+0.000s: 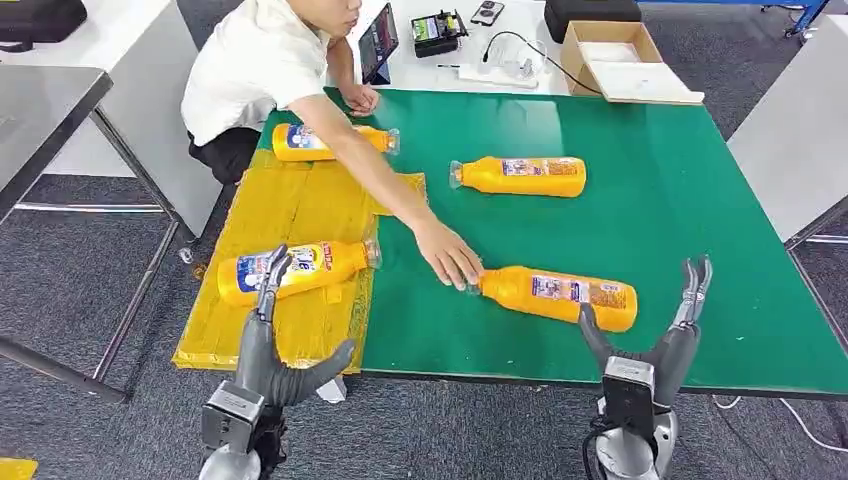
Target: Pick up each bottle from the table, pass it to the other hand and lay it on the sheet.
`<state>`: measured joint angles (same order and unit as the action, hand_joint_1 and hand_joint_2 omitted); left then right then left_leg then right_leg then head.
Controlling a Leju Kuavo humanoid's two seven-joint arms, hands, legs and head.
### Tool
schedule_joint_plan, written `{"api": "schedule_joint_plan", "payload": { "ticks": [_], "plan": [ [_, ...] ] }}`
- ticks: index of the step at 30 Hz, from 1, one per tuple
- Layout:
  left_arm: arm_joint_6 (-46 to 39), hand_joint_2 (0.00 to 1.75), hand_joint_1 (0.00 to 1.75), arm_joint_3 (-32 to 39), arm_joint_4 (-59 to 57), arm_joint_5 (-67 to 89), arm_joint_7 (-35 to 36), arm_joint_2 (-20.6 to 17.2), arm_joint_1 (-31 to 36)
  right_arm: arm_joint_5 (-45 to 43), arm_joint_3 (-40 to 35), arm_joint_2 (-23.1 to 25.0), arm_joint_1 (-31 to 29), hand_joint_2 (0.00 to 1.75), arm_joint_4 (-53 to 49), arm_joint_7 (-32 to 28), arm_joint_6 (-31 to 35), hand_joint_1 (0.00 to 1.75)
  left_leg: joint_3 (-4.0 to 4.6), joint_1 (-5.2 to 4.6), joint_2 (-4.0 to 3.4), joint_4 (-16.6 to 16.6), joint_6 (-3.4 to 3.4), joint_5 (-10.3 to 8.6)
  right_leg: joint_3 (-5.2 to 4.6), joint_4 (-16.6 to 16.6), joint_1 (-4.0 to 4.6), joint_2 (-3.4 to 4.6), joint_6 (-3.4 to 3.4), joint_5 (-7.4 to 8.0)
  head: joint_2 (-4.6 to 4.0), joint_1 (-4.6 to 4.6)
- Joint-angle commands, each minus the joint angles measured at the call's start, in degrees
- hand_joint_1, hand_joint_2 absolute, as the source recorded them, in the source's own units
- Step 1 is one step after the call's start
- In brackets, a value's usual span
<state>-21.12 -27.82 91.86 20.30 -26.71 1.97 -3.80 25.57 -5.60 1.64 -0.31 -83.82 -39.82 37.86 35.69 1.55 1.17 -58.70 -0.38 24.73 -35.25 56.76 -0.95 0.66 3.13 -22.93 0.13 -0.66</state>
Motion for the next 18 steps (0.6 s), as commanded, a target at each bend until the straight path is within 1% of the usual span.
{"api": "schedule_joint_plan", "payload": {
  "ticks": [1, 3, 4, 5, 7, 8, 11, 12, 13, 15, 16, 17, 18],
  "plan": [
    [2.3, 1.75, 0.0, -2.2, -4.5, -0.7, 0.3, -1.1, 1.5, 15.2, -1.2, -4.8, -8.4, 1.75, 20.4, 7.5, -0.6, 0.0, -0.25, -0.02, -0.13, 0.1, 0.09, 0.03, 0.24, -0.1, 0.01, 0.04, -0.06, 0.0, 0.0, 0.0],
    [2.8, 1.75, 0.0, -2.0, -5.0, -1.1, 0.3, -0.6, 2.4, 21.5, -2.8, -6.7, -11.4, 1.75, 26.5, 10.1, 1.5, 0.0, -0.36, -0.01, -0.2, 0.2, 0.14, 0.02, 0.35, -0.2, 0.04, 0.07, -0.07, 0.05, 0.0, 0.0],
    [3.1, 1.75, 0.0, -2.0, -5.5, -1.3, 0.4, -0.2, 2.9, 25.6, -4.1, -8.0, -13.7, 1.75, 30.3, 13.0, 0.9, 0.0, -0.44, -0.03, -0.25, 0.2, 0.18, 0.02, 0.42, -0.3, 0.03, 0.08, -0.09, 0.07, 0.0, 0.0],
    [4.8, 1.75, 0.0, -2.3, -6.1, -2.0, -0.4, 0.5, 3.9, 40.0, -10.9, -12.0, -18.3, 1.75, 36.4, 26.1, -9.3, 0.0, -0.45, -0.02, -0.27, 0.2, 0.18, 0.01, 0.43, -0.3, 0.04, 0.09, -0.1, 0.08, 0.0, 0.0],
    [5.1, 1.75, 0.0, -2.8, -6.9, -1.7, -0.2, 1.6, 5.0, 38.9, -11.9, -12.8, -21.8, 1.75, 41.6, 24.5, -11.7, 0.0, -0.22, -0.05, -0.28, 0.1, 0.15, -0.02, 0.19, -0.2, 0.0, 0.16, -0.04, 0.12, 0.0, 0.0],
    [5.1, 1.75, 0.0, -2.8, -6.9, -1.7, -0.2, 1.6, 5.0, 38.9, -11.9, -12.8, -21.8, 1.75, 41.6, 24.5, -11.7, 0.0, -0.12, -0.03, -0.2, 0.0, 0.1, -0.02, 0.12, -0.1, 0.0, 0.12, -0.02, 0.09, 0.0, 0.02],
    [5.1, 1.75, 0.0, -2.8, -6.9, -1.7, -0.3, 1.5, 4.8, 38.8, -12.0, -12.7, -21.6, 1.75, 41.7, 24.3, -11.5, 0.0, -0.28, -0.08, -0.17, 0.1, 0.18, -0.04, 0.27, -0.2, -0.02, 0.03, -0.02, 0.15, 0.0, 0.02],
    [5.1, 1.75, 0.0, -2.7, -6.8, -1.7, -0.3, 1.4, 4.7, 38.8, -12.0, -12.6, -21.4, 1.75, 41.7, 24.3, -11.4, 0.0, -0.17, -0.09, 0.01, 0.1, 0.17, -0.08, 0.21, -0.1, -0.05, -0.11, 0.02, 0.11, 0.0, 0.04],
    [5.1, 1.75, 0.0, -2.7, -6.8, -1.7, -0.3, 1.4, 4.7, 38.8, -12.0, -12.6, -21.4, 1.75, 41.7, 24.3, -11.4, 0.0, -0.26, -0.11, 0.02, 0.1, 0.29, -0.14, 0.33, -0.1, -0.04, -0.18, -0.02, 0.08, 0.0, 0.02],
    [5.1, 1.75, 0.0, -2.7, -6.8, -1.7, -0.3, 1.4, 4.7, 38.8, -12.0, -12.6, -21.4, 1.75, 41.7, 24.3, -11.4, 0.0, -0.1, -0.09, -0.03, 0.0, 0.22, -0.1, 0.16, -0.1, -0.04, -0.05, 0.05, 0.1, 0.0, -0.04],
    [5.1, 1.75, 0.0, -2.7, -6.8, -1.7, -0.3, 1.4, 4.7, 38.8, -12.0, -12.6, -21.4, 1.75, 41.7, 24.3, -11.4, 0.0, -0.26, -0.09, -0.13, 0.1, 0.26, -0.05, 0.29, -0.1, -0.02, -0.01, -0.02, 0.07, 0.0, 0.0],
    [5.1, 1.75, 0.0, -2.7, -6.8, -1.7, -0.3, 1.4, 4.7, 38.8, -12.0, -12.6, -21.4, 1.75, 41.7, 24.3, -11.4, 0.0, -0.13, -0.09, -0.04, 0.0, 0.24, -0.09, 0.18, -0.1, -0.03, -0.07, 0.03, 0.09, 0.0, 0.0],
    [5.1, 1.75, 0.0, -2.7, -6.8, -1.7, -0.3, 1.4, 4.7, 38.8, -12.0, -12.6, -21.4, 1.75, 41.7, 24.3, -11.4, 0.0, -0.28, -0.1, -0.13, 0.1, 0.29, -0.04, 0.3, -0.1, -0.02, -0.04, -0.02, 0.06, 0.0, 0.0]
  ]
}}
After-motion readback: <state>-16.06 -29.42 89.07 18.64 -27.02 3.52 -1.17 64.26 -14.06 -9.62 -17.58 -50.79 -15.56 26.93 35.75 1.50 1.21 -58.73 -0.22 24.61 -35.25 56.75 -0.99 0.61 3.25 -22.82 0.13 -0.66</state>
